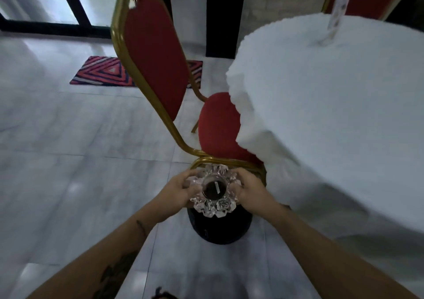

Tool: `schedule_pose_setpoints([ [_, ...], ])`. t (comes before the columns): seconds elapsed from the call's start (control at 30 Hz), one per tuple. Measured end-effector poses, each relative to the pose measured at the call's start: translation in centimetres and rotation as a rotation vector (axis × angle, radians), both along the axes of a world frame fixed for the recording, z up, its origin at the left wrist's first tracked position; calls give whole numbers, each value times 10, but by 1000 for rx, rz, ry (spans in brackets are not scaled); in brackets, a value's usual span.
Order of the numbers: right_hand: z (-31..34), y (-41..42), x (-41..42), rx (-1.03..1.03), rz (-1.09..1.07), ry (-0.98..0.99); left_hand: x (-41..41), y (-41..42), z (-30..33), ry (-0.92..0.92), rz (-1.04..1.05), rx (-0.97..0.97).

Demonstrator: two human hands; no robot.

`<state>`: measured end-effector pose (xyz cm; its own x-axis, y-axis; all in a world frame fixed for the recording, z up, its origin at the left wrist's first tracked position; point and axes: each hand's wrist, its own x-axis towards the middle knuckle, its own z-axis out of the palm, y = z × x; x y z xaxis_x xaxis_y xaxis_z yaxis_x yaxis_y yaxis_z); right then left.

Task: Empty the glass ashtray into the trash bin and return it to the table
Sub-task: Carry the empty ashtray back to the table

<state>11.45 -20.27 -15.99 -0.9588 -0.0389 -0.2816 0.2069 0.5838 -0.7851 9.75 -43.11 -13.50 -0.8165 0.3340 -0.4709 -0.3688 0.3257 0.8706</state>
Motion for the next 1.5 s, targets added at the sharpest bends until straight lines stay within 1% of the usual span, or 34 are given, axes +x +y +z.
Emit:
schedule_pose_setpoints([
  [0.13, 94, 11, 13, -148, -161, -83, -4, 12, 95, -25, 26, 13],
  [0.27, 160, 41, 20, -184, -241, -58, -3, 43, 164, -13, 10, 120],
  [0.33, 186, 62, 18, -154, -284, -55, -7, 68, 182, -17, 38, 148],
  [0.43, 211, 98, 11, -87, -390, -19, -18, 117, 189, 0, 71, 124],
  [0.53, 212, 135, 0, 23, -489, 3, -36, 173, 183, 65, 32, 6],
  [0.7, 196, 209, -23, 203, -590, -40, -61, 265, 164, 64, -11, -134],
  [0.9, 172, 277, -49, 224, -628, -66, -78, 342, 155, 115, -46, -231],
  [1.0, 164, 294, -57, 224, -631, -75, -87, 358, 148, 113, -70, -273],
  [1.17, 155, 305, -64, 233, -610, -116, -93, 371, 147, 92, -78, -271],
  [1.5, 152, 309, -58, 197, -546, -171, -84, 369, 140, 75, -150, -253],
])
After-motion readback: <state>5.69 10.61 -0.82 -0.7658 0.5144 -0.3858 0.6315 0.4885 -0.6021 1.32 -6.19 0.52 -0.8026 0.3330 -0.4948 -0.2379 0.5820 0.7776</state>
